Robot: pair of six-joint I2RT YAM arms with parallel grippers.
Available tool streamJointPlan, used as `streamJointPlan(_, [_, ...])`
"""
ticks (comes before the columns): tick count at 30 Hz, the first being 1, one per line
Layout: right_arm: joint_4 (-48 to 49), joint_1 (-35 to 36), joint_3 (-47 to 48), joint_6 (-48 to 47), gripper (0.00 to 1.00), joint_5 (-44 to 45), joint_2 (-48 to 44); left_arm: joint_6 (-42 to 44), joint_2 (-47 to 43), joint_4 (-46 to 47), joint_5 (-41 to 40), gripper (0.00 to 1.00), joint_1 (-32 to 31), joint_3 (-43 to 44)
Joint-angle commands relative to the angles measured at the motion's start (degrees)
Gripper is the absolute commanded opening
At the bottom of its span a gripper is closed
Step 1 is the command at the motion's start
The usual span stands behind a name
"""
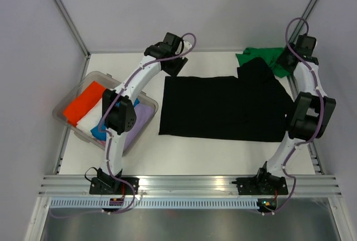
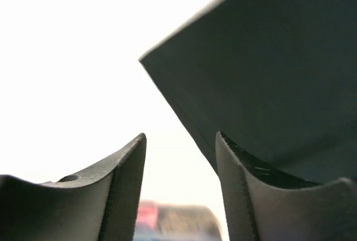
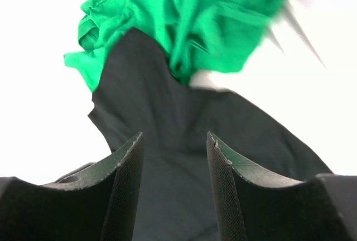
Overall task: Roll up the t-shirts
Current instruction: Fold the tshirt
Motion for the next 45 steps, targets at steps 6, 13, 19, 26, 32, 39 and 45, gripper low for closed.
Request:
streamJointPlan(6, [-5.80, 3.38, 19.54, -2.75, 0.55, 1.38, 20.88, -11.90, 14.26, 1.60, -6.67, 0.69, 4.00, 11.07])
streamJointPlan(13, [-6.86, 5.41, 30.01, -6.18, 0.55, 2.36, 29.87, -12.09, 18.84, 6.95, -7.81, 0.74, 5.59, 13.09])
streamJointPlan(19, [-7.12, 5.67, 29.67, -7.50, 0.44, 1.57, 30.23, -13.57, 20.95, 7.41, -5.89, 0.76, 7.26, 12.48])
streamJointPlan(26, [-6.07, 5.67, 26.23, -7.41, 0.17, 2.18, 28.91, -14.10, 22.26, 7.32, 0.44, 0.67, 8.31, 11.95])
streamJointPlan(32, [-6.07, 5.67, 24.66, -7.93, 0.00, 1.13, 26.45, -16.30, 23.94, 7.67, 4.49, 0.59, 8.49, 11.78])
streamJointPlan(39, [-4.93, 5.67, 20.00, -9.34, 0.00, 1.13, 21.88, -18.41, 25.69, 7.76, 7.74, 0.61, 9.10, 11.69])
streamJointPlan(45, [-3.61, 5.67, 16.04, -10.31, 0.00, 0.52, 18.01, -17.80, 26.57, 8.11, 10.55, 0.34, 10.07, 12.04])
